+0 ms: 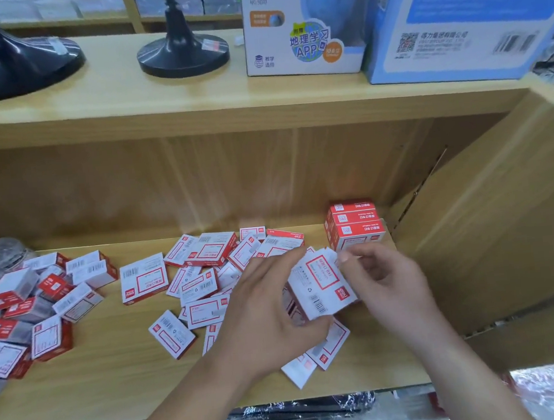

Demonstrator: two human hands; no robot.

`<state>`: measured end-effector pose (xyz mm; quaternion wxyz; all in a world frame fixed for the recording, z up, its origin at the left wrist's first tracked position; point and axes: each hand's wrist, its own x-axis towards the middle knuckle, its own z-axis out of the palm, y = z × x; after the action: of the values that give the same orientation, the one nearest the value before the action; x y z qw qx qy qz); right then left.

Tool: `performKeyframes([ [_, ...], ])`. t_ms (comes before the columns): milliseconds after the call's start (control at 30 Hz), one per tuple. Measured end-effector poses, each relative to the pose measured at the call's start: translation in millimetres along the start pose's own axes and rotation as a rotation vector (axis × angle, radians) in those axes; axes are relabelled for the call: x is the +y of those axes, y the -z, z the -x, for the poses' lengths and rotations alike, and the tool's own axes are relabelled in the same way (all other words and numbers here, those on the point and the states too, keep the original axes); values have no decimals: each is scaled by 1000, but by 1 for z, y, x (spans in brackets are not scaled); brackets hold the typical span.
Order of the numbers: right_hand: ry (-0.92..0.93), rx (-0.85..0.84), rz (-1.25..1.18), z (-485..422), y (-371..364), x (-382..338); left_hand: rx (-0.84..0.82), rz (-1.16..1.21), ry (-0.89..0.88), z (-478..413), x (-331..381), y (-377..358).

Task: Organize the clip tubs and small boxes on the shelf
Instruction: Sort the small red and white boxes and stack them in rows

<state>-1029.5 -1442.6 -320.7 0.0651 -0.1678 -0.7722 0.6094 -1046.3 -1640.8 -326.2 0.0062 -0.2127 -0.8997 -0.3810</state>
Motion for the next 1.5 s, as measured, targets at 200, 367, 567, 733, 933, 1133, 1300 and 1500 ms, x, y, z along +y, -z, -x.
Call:
performKeyframes([
  [200,-148,-172,-137,3,12,-10,-62,136,24,-6,5,-10],
  [367,124,-125,88,6,18,-9,-52,356,222,-14,0,-16],
  [567,576,-157,277,11,21,-7,-79,807,468,-20,19,-9],
  [733,632,-159,243,13,14,4,-59,1026,601,-20,19,-3],
  [933,311,-119,87,15,5,8,94,1004,596,-14,19,-6],
  [1133,53,-156,-89,9,9,-5,72,856,483,-12,16,-13],
  [1300,154,-178,118,0,28,-4,-47,719,302,-24,20,-18],
  [1500,213,217,409,-3,42,11,-69,-39,46,-52,-11,-43],
])
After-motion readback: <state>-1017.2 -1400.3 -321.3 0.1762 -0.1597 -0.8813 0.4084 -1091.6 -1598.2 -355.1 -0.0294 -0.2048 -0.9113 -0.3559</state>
